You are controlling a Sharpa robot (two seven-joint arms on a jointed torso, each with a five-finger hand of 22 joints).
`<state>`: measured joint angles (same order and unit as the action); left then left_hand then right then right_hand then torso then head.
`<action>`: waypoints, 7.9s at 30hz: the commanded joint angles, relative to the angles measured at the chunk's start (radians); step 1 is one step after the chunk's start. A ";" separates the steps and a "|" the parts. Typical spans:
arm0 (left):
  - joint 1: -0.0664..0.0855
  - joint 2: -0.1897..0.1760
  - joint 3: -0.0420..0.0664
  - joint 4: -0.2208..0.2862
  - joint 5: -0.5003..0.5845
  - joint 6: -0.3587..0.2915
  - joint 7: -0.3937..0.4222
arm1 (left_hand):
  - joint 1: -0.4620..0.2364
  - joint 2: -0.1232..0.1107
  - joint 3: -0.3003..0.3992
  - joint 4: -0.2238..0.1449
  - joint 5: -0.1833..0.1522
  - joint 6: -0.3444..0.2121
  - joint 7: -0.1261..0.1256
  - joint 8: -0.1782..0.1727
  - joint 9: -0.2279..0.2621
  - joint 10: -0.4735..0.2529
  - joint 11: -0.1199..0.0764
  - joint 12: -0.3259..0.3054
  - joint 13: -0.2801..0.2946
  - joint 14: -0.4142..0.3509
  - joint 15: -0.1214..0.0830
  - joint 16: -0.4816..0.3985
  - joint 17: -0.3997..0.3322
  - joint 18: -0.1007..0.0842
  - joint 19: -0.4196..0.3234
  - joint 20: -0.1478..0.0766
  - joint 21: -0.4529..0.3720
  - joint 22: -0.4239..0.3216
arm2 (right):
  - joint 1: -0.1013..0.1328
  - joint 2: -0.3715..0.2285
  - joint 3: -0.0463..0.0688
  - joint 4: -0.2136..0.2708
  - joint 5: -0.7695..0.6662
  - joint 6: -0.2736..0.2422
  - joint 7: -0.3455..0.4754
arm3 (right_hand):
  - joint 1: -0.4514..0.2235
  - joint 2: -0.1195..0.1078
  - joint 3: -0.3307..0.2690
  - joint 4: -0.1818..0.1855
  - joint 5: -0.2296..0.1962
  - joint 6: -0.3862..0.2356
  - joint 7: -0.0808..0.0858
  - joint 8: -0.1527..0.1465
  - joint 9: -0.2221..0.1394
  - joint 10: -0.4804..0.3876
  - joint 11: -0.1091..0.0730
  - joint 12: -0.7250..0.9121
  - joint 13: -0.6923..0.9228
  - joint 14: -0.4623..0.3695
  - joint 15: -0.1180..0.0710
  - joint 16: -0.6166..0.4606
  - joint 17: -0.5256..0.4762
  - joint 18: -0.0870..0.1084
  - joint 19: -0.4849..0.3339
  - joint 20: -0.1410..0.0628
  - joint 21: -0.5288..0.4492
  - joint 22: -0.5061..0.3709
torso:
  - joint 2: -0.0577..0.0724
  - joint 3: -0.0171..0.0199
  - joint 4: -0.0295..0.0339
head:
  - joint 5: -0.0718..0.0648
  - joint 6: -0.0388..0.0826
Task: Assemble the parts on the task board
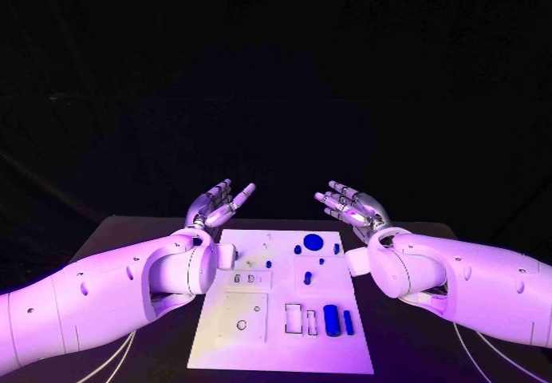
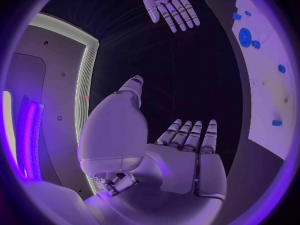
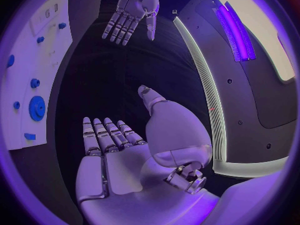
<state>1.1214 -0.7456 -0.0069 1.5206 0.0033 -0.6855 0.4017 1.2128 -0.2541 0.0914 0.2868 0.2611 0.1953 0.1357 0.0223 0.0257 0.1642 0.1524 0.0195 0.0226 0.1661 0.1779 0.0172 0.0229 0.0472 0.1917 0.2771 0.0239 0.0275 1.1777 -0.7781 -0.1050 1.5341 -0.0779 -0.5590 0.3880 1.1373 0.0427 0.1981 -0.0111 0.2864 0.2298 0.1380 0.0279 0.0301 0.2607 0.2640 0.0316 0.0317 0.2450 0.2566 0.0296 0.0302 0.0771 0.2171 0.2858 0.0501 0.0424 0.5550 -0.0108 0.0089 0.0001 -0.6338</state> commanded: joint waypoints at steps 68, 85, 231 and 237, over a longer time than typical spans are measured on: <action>0.104 -0.247 0.017 0.322 0.023 0.183 -0.016 | 0.193 0.122 0.164 -0.021 -0.030 0.730 0.085 0.095 0.040 0.842 0.024 0.080 0.044 0.851 -0.037 0.142 0.082 0.135 0.611 0.000 0.345 0.153 | 0.158 0.053 -0.010 -0.089 -1.613 0.377 -0.581 | 0.159 -0.173 0.021 -0.055 0.163 0.863 -0.005 0.054 0.052 0.898 -0.186 0.037 0.097 1.240 -0.264 0.906 0.814 0.077 0.962 -0.190 0.869 0.597 | 0.206 -0.0274 0.0718 | -0.076 0.016; 0.107 -0.253 0.017 0.327 0.023 0.184 -0.021 | 0.193 0.122 0.164 -0.021 -0.030 0.729 0.086 0.094 0.040 0.841 0.025 0.079 0.044 0.850 -0.037 0.140 0.082 0.135 0.611 0.000 0.346 0.154 | 0.156 0.068 -0.010 -0.113 -1.621 0.409 -0.583 | 0.169 -0.178 0.047 -0.029 0.169 0.869 -0.003 0.052 0.056 0.891 -0.184 0.039 0.104 1.257 -0.261 1.137 1.040 0.043 1.042 -0.186 1.068 0.858 | 0.221 -0.0314 0.0827 | -0.082 0.011; 0.109 -0.242 0.017 0.284 0.023 0.199 -0.031 | 0.202 0.128 0.165 -0.025 -0.030 0.724 0.088 0.081 0.040 0.834 0.029 0.062 0.043 0.845 -0.033 0.129 0.082 0.134 0.603 0.000 0.355 0.157 | 0.156 -0.157 -0.001 0.029 -1.306 0.210 -0.644 | 0.165 -0.223 -0.137 0.146 0.136 0.756 -0.010 0.122 0.134 1.178 -0.222 1.296 1.273 1.303 -0.283 1.486 1.426 -0.034 1.237 -0.206 1.397 1.355 | 0.237 -0.0389 0.0922 | -0.111 0.042; 0.109 -0.239 0.017 0.279 0.023 0.200 -0.031 | 0.202 0.128 0.165 -0.025 -0.030 0.724 0.088 0.081 0.040 0.834 0.029 0.062 0.043 0.845 -0.033 0.129 0.082 0.134 0.603 0.000 0.355 0.157 | 0.153 -0.146 -0.001 0.006 -1.303 0.218 -0.660 | 0.183 -0.214 -0.182 0.176 0.139 0.729 -0.004 0.144 0.143 1.176 -0.215 1.334 1.316 1.304 -0.278 1.493 1.438 -0.034 1.239 -0.199 1.398 1.360 | 0.238 -0.0405 0.0949 | -0.115 0.040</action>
<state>1.2288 -0.9872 0.0092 1.7986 0.0264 -0.5066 0.3631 1.4078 -0.1263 0.2583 0.2685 0.2343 0.9181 0.2195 0.1095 0.0663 0.9981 0.1756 0.0850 0.0670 1.0192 0.1447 0.1478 0.1049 0.1629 0.7955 0.2770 0.3717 0.1831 1.3321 -0.9273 -0.1062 1.5428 -1.3997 -0.3768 -0.2457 1.3163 -0.1711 0.0189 0.1669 0.4221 0.9629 0.1337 0.1699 0.1729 1.4375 0.0461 1.3645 1.3084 1.4665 -0.0286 1.5207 1.3082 0.0604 1.4545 0.0837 1.4425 1.3080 0.7922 -0.0509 0.1027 -0.1135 -0.5933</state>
